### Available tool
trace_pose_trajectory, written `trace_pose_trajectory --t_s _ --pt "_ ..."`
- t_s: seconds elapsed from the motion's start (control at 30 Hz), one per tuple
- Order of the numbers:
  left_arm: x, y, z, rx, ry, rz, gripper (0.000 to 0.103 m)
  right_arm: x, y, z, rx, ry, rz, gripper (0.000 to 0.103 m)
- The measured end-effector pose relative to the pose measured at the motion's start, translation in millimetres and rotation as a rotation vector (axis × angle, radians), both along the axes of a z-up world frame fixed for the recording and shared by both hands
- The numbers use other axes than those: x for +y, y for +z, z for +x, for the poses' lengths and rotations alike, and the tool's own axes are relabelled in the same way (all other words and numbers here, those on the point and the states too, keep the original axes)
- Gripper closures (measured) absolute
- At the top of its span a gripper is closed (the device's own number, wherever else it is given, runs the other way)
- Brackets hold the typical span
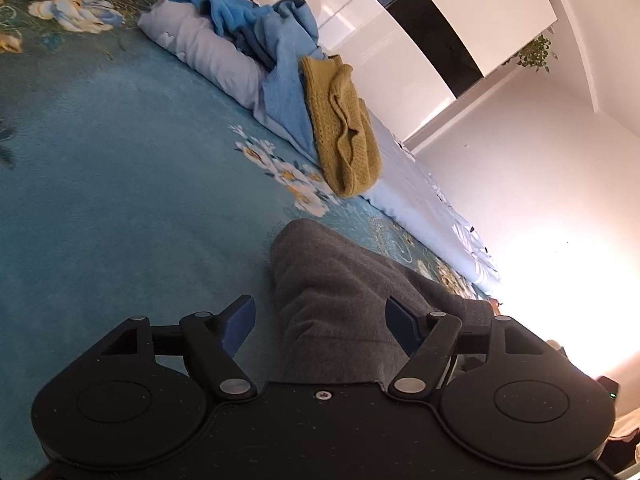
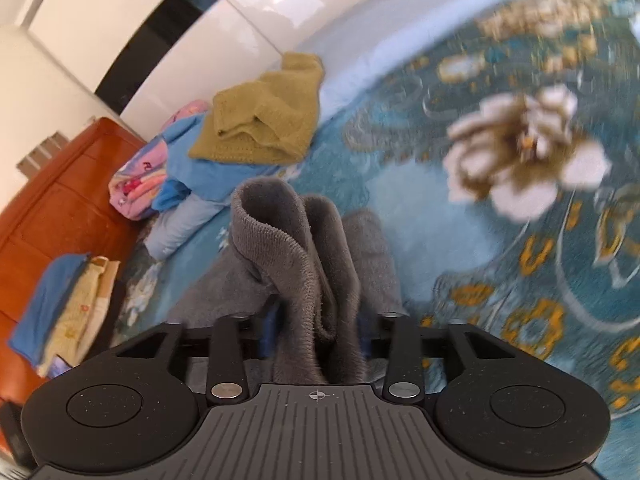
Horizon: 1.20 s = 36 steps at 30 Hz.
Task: Fold clothes
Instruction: 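Lift the folded sweatshirt with both grippers and carry it across the bed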
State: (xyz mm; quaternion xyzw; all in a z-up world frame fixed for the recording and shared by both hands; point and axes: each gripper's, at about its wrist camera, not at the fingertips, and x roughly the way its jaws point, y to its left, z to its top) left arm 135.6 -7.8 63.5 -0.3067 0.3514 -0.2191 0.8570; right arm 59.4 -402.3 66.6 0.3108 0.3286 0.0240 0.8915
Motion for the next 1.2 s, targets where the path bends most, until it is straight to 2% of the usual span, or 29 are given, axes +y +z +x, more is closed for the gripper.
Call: trace_pose_trajectory --t_s 0.07,0.13,0.2,0.23,0.27,0.5,0.6,0.73,0.8,0.83,0.87,0.9,0.97,1.1,1.2 --pt "-7 -3 11 0.005 -0.014 0.022 0.032 2 6 -5 -0.022 -0.017 -0.098 0.031" --pt "-13 -8 21 0.019 -0.018 0.039 0.032 -2 2 -2 -0.009 0.002 -0.098 0.031" --pt "-17 -13 27 0.035 -0.021 0.042 0.031 -6 -6 4 0.005 0.010 -0.045 0.030" --pt "-19 -15 31 0.042 -0.022 0.043 0.031 -8 -10 7 0.011 0.012 -0.020 0.027" --pt "-19 -17 33 0.047 -0.029 0.044 0.031 -11 -15 10 0.015 0.011 0.011 0.020" --pt "-13 -31 42 0.091 -0.098 0.023 0.031 -37 -62 22 0.034 0.017 0.311 0.018" --pt "-9 -40 48 0.127 -0.124 -0.022 0.031 -39 -68 29 0.023 0.051 0.341 0.018" --pt "-7 -57 53 0.182 -0.130 -0.126 0.030 -35 -69 41 0.029 0.099 0.358 0.018" --pt "-10 -60 52 0.188 -0.139 -0.150 0.031 -31 -69 43 0.026 0.112 0.363 0.023" --pt "-12 -59 51 0.185 -0.143 -0.150 0.037 -29 -68 43 0.026 0.107 0.361 0.026" --pt "-14 -58 48 0.184 -0.139 -0.154 0.052 -28 -67 42 0.027 0.098 0.364 0.034" --pt "-15 -57 46 0.183 -0.130 -0.159 0.056 -27 -66 41 0.029 0.085 0.371 0.043" --pt "-17 -53 40 0.181 -0.112 -0.153 0.067 -26 -62 39 0.027 0.067 0.375 0.052" --pt "-24 -33 24 0.143 -0.081 -0.097 0.074 -19 -47 29 0.008 0.059 0.344 0.061" --pt "-27 -15 6 0.095 -0.100 -0.069 0.075 -20 -35 19 0.005 0.049 0.336 0.061"
